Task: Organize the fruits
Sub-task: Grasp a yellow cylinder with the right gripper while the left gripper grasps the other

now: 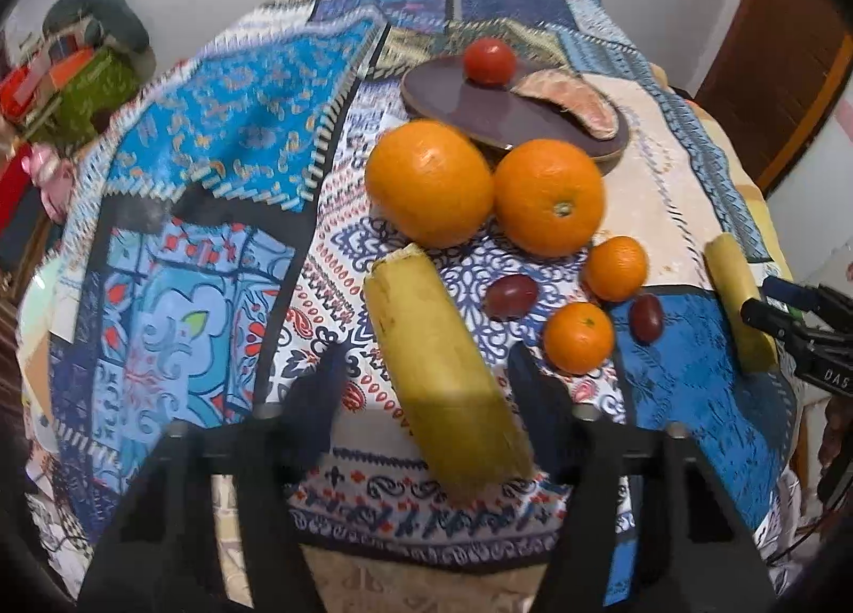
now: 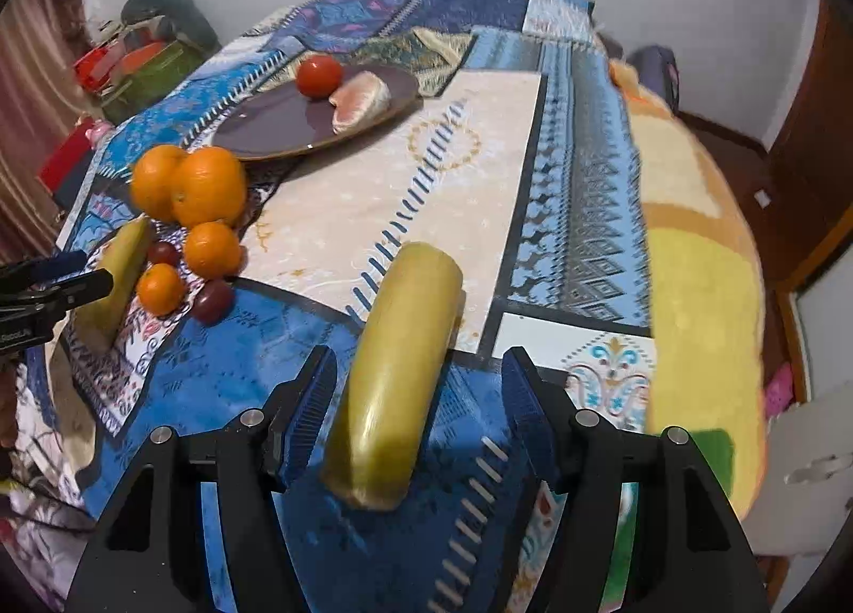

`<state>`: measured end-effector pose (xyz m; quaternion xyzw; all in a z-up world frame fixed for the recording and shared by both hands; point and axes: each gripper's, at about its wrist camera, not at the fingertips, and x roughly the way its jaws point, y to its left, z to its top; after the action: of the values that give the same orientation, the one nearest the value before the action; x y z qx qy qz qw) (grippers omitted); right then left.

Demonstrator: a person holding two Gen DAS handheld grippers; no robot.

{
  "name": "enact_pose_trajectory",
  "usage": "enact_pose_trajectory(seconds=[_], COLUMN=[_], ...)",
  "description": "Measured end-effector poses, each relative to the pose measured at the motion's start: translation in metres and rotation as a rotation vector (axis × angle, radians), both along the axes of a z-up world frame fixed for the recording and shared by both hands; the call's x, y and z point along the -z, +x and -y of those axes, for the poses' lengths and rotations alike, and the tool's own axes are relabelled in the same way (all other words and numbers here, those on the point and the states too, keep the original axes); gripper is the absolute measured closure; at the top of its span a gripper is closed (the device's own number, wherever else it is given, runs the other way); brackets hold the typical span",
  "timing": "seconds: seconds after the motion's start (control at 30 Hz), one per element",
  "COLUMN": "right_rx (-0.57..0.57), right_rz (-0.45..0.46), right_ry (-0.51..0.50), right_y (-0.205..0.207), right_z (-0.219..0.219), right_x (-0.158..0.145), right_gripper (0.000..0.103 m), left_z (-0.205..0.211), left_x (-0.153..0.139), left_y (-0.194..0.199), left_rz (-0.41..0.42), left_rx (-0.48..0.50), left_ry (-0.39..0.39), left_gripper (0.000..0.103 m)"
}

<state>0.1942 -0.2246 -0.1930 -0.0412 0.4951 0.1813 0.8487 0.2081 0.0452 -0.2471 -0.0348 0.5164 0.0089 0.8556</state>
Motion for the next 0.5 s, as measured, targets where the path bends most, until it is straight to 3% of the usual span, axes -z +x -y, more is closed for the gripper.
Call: enact_pose_trajectory(seconds=[0.07, 0.27, 0.4, 0.43, 0.5], right_rx=[0.000, -0.001, -0.022, -0.021, -0.013], right_rz=[-0.018, -0.047, -0.029, -0.019, -0.024], right_ry=[0.000, 0.023, 0.003, 0.010, 0.055], right_y=[0.005, 0.015, 0.016, 0.015, 0.016], right_z=[-0.002, -0.010, -0.022, -0.022, -0.018], right_x=[0.006, 0.020, 0.019, 0.017, 0.013], right_gripper=[0.042, 0.042, 0.054, 0.063, 0.066], left_z=[-0.004, 0.000, 0.003, 0.002, 0.001], left_x=[0.005, 0.019, 0.018, 0.018, 0.015], left_y=[0.005, 0.017, 0.015, 0.013, 0.008], left_rz=[-0.011, -0.020, -0.011, -0.011, -0.010], left_rx=[-0.004, -0.004, 0.007, 0.011, 0.021], left_ry=[-0.037, -0.041, -0.028, -0.034, -0.038], left_gripper=[0.048, 0.053, 0.056, 0.057, 0.062])
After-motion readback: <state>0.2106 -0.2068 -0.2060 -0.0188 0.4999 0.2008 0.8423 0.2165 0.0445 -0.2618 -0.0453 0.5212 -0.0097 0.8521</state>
